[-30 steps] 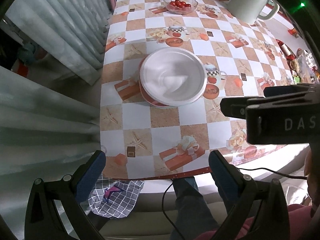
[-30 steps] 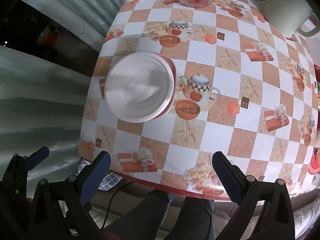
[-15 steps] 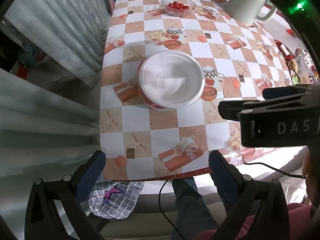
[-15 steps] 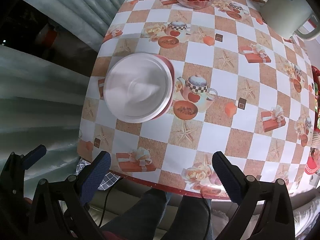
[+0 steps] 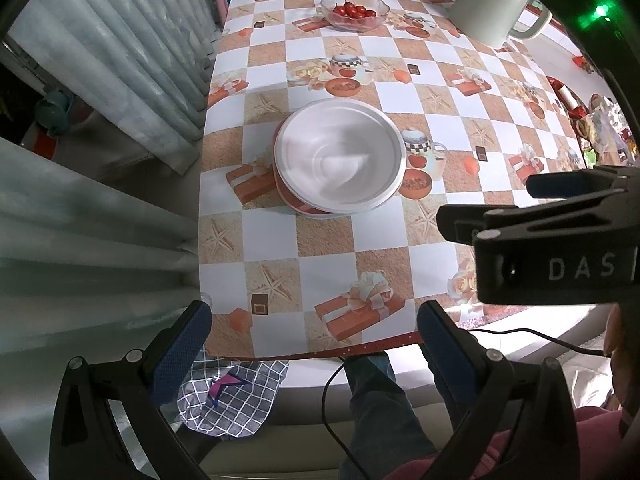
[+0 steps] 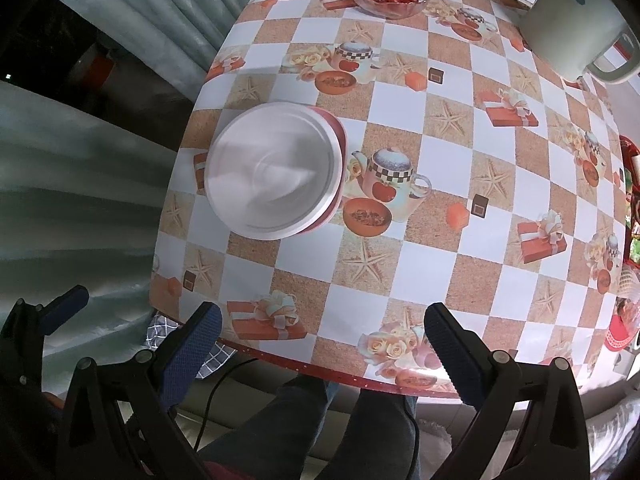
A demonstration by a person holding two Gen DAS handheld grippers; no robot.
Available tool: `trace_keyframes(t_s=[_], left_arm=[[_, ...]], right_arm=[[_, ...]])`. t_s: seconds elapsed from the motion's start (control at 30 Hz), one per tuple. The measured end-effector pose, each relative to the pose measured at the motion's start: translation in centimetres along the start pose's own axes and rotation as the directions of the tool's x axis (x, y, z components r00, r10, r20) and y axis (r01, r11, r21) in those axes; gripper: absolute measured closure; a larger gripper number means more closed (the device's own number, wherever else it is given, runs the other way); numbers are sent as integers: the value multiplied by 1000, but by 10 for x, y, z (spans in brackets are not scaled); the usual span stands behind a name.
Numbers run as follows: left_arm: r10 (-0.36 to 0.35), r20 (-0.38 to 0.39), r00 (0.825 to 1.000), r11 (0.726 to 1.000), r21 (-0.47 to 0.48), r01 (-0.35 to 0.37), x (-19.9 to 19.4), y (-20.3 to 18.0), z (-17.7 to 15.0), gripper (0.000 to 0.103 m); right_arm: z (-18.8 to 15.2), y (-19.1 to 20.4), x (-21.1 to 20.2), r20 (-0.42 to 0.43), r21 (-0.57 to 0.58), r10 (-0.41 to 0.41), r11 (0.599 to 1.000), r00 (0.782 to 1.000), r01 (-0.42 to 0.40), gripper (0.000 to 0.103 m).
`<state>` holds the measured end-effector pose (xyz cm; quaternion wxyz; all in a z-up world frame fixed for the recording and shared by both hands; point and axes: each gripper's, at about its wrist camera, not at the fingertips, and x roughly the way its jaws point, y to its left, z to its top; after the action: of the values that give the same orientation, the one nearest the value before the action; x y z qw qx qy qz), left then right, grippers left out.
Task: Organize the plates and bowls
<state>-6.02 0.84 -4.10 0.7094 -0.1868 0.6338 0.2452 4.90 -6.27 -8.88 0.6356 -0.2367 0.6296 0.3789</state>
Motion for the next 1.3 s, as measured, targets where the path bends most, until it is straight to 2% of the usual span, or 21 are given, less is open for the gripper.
trace_keyframes(t_s=[1.3], left_arm=[[-2,-2,1000,1000,0,2,1,1,-1,0]], right_arm=[[1,12,2,-6,-28,-23,999,1000,23,1]])
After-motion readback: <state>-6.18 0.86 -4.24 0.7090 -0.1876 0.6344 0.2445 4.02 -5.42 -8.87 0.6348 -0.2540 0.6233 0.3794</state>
